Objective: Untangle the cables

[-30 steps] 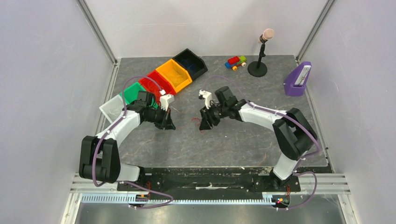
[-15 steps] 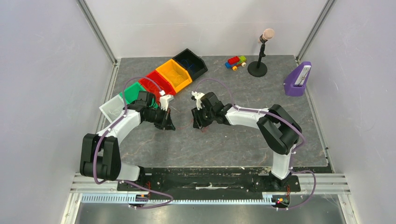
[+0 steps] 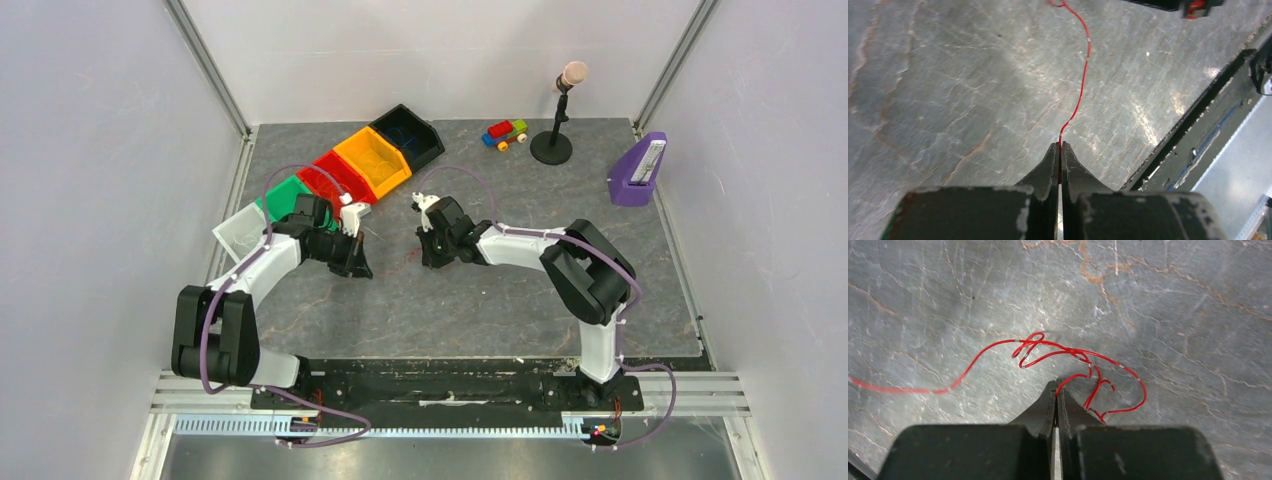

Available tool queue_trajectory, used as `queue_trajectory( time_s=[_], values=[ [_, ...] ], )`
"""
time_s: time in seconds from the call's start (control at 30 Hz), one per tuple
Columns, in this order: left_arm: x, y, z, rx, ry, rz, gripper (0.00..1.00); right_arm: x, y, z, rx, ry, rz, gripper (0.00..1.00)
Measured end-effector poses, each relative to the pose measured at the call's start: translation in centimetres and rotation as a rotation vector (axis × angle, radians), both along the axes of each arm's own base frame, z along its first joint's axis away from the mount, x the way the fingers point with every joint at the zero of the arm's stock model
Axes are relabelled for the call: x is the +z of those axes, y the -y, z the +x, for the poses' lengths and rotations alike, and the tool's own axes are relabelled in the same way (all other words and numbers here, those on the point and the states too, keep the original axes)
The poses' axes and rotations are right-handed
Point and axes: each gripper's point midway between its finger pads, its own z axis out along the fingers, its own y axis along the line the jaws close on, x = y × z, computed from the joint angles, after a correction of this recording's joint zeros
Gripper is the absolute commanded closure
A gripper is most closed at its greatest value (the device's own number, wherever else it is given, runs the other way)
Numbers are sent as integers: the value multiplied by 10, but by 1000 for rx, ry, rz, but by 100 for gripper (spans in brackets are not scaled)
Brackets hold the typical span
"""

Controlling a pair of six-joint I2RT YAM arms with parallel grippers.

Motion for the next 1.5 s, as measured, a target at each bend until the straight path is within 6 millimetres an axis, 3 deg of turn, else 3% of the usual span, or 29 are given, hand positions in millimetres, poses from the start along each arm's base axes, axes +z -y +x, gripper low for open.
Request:
queue_trajectory(
  time_s=[0.07,0.17,0.33,0.4,0.53,0.67,0.8,0.9,1.07,1.13,1.2,1.33,1.43,1.5],
  values=[
    [-1,-7,5,26,7,27,98,2,7,-2,24,-2,-5,100],
    [-1,-32,21,115,34,88,98,15,36,-8,59,-11,12,100],
    [9,-100,54,338,84,183,98,67,131,10,0,32,100,100],
    [16,-121,63,396,102,200,98,78,168,19,-36,53,117,100],
    [32,-148,76,456,151,222,98,69,225,17,-96,12,112,100],
    [46,-155,84,453,191,221,98,59,246,6,-120,-56,121,100],
    [52,-148,83,431,197,185,98,62,237,3,-93,-65,159,100],
    [63,-131,79,384,213,125,98,65,222,2,-62,-74,195,100],
    [87,-86,73,267,280,47,98,79,171,-3,61,-66,250,100],
    [100,-77,75,263,303,29,98,87,148,-8,125,-50,266,100],
    [120,-82,86,302,341,23,98,96,125,-13,180,-28,285,100],
    [183,-100,115,406,478,2,98,115,81,-12,258,4,333,100],
    [227,-108,129,458,587,-2,98,132,38,1,299,40,378,100],
    [243,-116,136,503,626,21,98,146,1,12,328,74,422,100]
  ],
)
